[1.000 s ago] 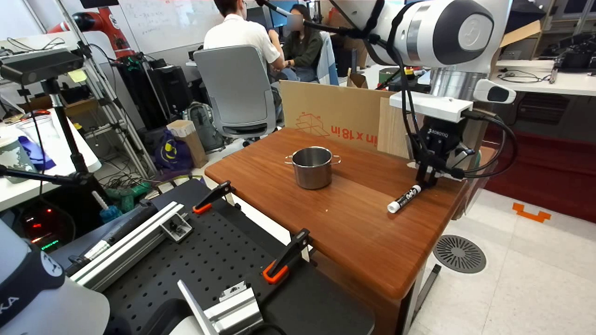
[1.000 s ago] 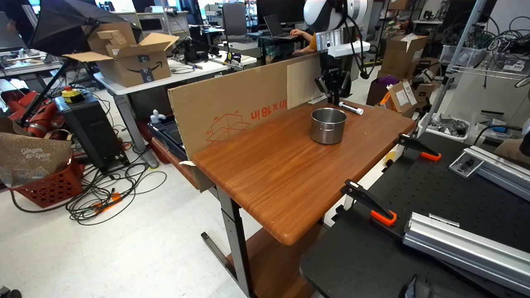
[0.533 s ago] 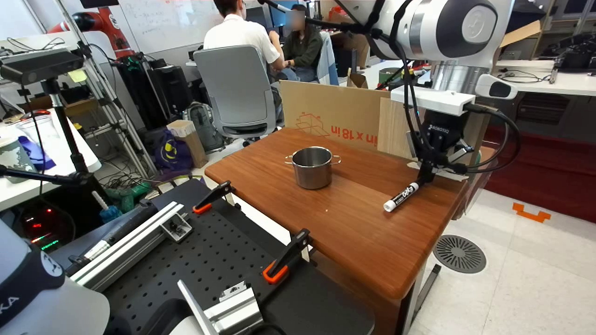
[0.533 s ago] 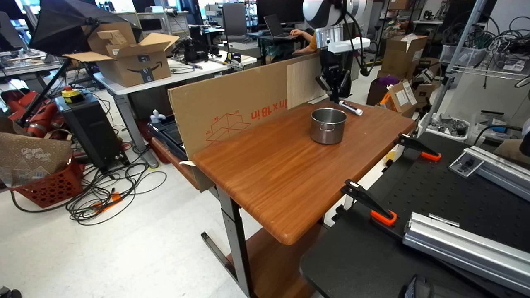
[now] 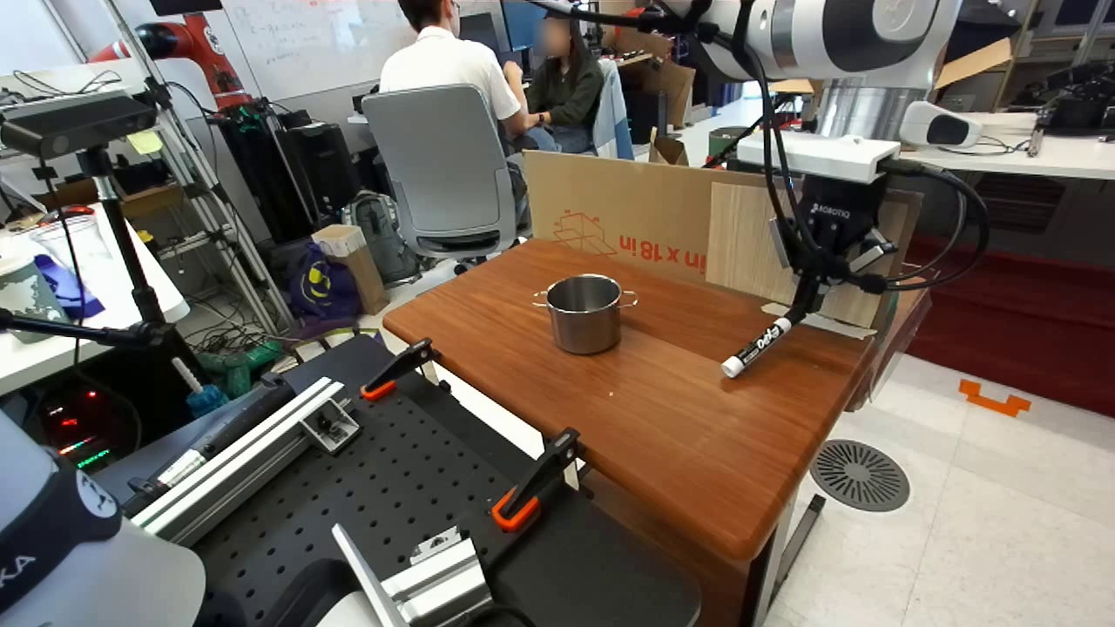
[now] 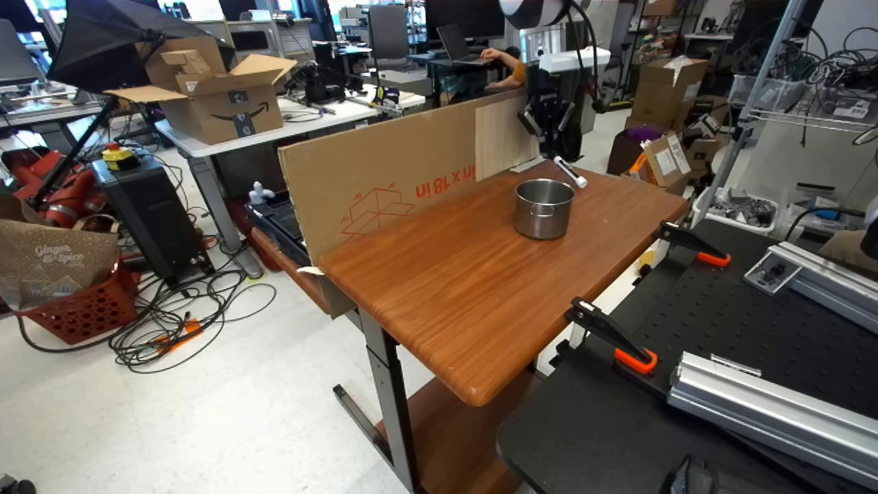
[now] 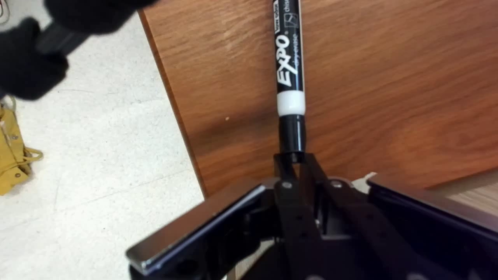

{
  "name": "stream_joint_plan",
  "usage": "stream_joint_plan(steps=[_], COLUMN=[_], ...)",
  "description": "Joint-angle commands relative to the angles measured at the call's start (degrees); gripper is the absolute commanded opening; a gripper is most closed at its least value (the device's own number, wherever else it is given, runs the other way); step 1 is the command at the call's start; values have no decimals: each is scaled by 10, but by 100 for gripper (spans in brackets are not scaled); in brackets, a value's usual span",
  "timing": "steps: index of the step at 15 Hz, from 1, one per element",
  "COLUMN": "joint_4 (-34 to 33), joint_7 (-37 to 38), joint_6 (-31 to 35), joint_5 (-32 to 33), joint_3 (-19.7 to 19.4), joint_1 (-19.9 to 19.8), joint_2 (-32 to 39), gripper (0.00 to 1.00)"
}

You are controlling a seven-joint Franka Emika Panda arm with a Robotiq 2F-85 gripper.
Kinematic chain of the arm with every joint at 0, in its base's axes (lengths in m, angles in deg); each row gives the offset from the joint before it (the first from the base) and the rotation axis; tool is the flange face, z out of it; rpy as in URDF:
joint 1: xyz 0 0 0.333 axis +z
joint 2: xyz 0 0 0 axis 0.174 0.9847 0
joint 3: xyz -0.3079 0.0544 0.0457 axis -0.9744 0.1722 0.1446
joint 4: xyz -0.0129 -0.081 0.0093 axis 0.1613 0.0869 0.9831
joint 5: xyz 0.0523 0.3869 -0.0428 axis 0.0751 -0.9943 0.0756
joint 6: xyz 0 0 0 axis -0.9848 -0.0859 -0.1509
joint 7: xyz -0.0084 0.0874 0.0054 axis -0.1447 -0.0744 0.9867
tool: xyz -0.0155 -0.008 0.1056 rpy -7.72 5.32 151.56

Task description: Put the marker inside the cup

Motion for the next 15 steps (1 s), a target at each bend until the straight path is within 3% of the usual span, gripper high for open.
stream_joint_plan(steps=[1, 8, 15], joint_4=[33, 129, 288], joint_7=[5, 18, 15], joint_6=[26, 128, 266], joint_5=[-16, -31, -30], joint_3=[6, 11, 17], joint_1=[0, 16, 39], joint_2=[-40, -132, -226], gripper=[3, 3, 3])
